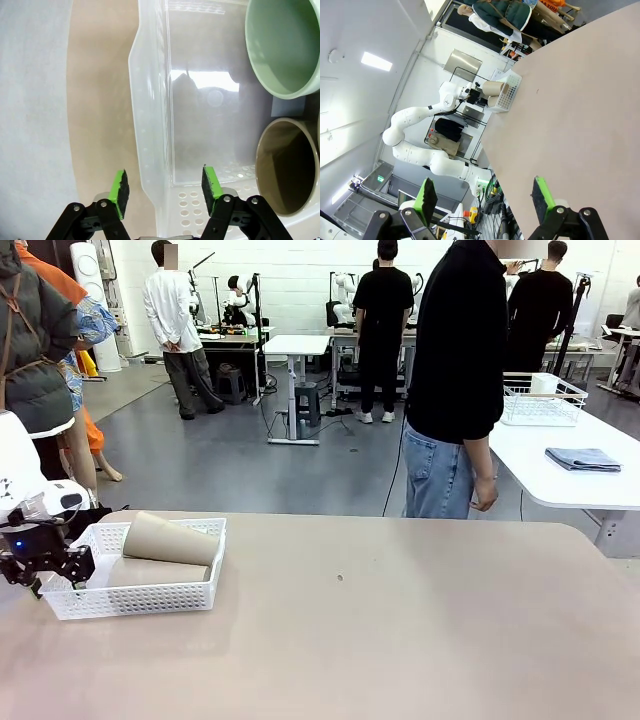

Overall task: Clean and organize the cups into the basket.
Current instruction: Move the Organizing basket back to the left side of the table.

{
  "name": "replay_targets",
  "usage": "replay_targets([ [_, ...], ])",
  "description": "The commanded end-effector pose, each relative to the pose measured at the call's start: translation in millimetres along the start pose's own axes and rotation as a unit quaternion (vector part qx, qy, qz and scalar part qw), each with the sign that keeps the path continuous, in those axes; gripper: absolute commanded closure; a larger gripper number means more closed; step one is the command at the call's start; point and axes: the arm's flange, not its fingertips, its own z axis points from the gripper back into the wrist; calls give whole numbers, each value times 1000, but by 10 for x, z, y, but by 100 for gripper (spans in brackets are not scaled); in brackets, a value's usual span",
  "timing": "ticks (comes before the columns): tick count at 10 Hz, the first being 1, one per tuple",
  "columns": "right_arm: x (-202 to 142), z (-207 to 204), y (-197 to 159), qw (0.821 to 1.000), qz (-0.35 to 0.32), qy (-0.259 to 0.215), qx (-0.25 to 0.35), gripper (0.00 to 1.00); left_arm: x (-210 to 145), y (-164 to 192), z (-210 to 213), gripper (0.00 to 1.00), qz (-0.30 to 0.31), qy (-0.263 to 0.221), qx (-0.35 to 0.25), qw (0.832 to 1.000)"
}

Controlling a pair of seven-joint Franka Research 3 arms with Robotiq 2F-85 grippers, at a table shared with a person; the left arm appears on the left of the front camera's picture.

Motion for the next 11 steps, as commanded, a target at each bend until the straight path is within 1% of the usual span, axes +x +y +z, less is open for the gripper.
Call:
replay_targets([
  [1,0,3,7,1000,1,0,-1,0,2,26,-12,16,-12,2,-1,1000],
  [3,0,3,7,1000,1,0,-1,0,3,17,-12,0,-12,4,0,1000],
  [6,0,3,7,1000,1,0,-1,0,-51,25,120,0,-10,-3,2,1000],
  [7,0,3,7,1000,1,0,-1,0,-118,44,233,0,-8,-12,-1,1000],
  [8,0,3,7,1000,1,0,-1,0,-232,46,439,0,-8,-23,-11,1000],
  [9,0,3,7,1000,1,0,-1,0,-417,28,727,0,-14,-48,-23,999],
  [10,0,3,7,1000,1,0,-1,0,-643,-6,1012,0,-23,-89,-25,995],
  [11,0,3,7,1000,1,0,-1,0,-906,-49,1229,0,-32,-112,-21,993],
])
